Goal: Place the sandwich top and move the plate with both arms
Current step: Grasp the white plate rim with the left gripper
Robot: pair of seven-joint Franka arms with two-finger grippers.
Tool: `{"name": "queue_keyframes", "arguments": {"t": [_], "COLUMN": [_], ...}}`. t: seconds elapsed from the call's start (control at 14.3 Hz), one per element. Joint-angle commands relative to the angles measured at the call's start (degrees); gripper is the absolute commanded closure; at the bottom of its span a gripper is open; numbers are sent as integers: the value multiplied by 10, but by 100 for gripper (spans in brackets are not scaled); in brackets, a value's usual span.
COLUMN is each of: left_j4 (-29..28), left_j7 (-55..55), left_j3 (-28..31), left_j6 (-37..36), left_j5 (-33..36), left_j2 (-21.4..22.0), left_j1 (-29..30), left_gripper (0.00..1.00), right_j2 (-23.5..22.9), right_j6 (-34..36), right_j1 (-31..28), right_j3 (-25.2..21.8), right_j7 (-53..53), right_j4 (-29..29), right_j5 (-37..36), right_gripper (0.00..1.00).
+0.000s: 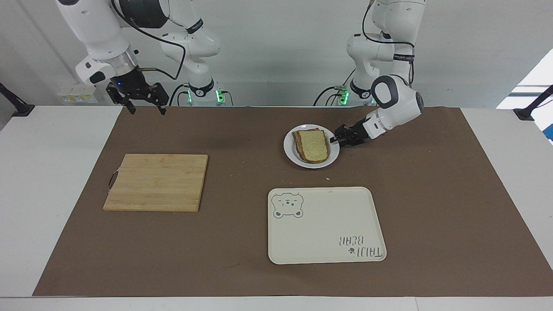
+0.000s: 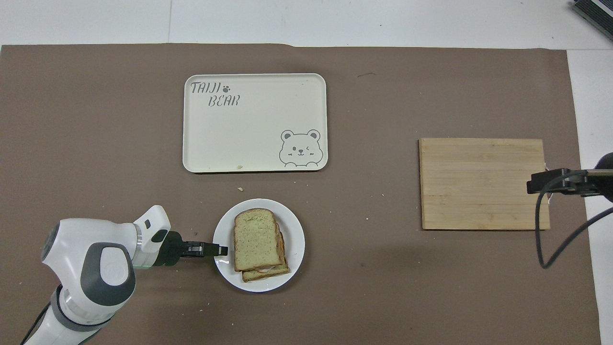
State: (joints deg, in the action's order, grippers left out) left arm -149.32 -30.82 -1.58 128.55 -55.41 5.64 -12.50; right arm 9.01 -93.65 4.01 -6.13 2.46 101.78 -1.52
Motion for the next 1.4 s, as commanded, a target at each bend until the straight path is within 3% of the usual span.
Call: {"name": "queue_keyframes", "arguments": {"t": [0.0, 0.35, 0.63, 0.98, 1.33], "left_j4": [-31, -49, -27, 38, 118], "left_j7": [4, 0, -14, -16, -39], "left_j3": [6, 6, 9, 9, 9], "left_j6": [21, 68, 42, -61, -132], "left_j5": [-18, -80, -94, -94, -95], "left_j2": [27, 20, 8, -13, -59], "left_j1": [-27, -73, -61, 21, 78], "left_gripper": [61, 100, 100, 100, 100], "right_j2": [-10, -7, -4, -4, -50], "right_j6": [22, 33, 52, 27, 55], "right_j1": [-8, -19, -16, -2, -3], "right_j3": [7, 8, 12, 16, 16], "right_j7": [-7, 47, 36, 34, 2], "right_j4": [-63, -69, -66, -46, -115], "right_j5": [-17, -9, 7, -5, -18], "right_gripper": [0, 0, 0, 0, 0]}}
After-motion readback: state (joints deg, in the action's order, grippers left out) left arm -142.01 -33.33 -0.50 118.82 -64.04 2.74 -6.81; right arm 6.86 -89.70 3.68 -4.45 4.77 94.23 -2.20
